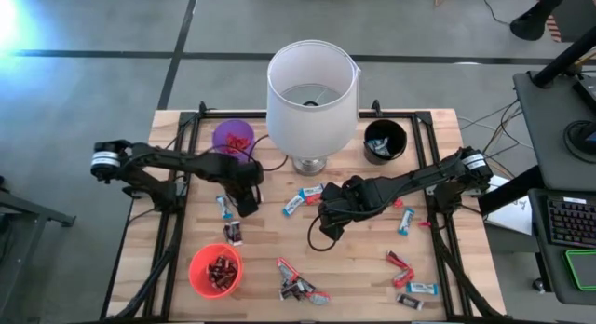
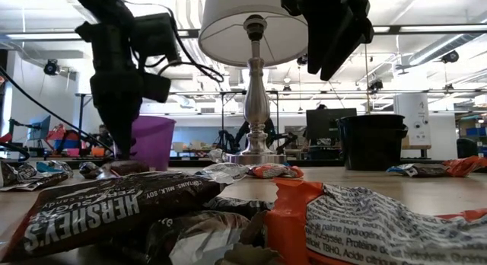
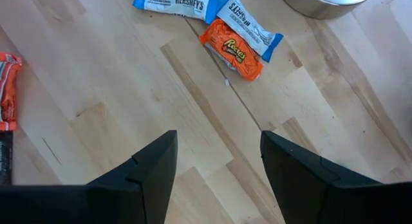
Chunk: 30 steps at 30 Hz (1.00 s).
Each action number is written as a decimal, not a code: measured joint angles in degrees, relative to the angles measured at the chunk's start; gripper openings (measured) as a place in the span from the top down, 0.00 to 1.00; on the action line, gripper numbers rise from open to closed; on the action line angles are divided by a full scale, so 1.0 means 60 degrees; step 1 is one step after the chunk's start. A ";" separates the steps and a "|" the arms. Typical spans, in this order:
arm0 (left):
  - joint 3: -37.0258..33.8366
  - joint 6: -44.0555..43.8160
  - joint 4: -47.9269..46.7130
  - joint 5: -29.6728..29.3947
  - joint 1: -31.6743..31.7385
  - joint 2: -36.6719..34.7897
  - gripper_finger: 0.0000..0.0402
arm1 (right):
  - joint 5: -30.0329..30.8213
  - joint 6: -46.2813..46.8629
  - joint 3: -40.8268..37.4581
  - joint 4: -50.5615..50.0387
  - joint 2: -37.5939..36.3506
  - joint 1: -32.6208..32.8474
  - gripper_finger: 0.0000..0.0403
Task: Sort candy
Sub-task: Put the black chocolate into the orange bucket
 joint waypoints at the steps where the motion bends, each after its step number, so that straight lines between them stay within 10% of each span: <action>1: 0.0031 0.0005 -0.0057 0.0000 0.0000 -0.0071 1.00 | 0.0003 0.0000 0.0000 0.0002 0.0000 0.0000 0.47; 15: 0.0014 0.1009 0.0302 0.1270 0.0000 -0.0112 0.98 | 0.0009 0.0000 0.0000 0.0041 0.0000 0.0000 0.47; 30: -0.0045 0.1285 0.0663 0.0991 0.0000 0.0397 0.67 | 0.0010 -0.0002 -0.0004 0.0038 0.0000 0.0000 0.47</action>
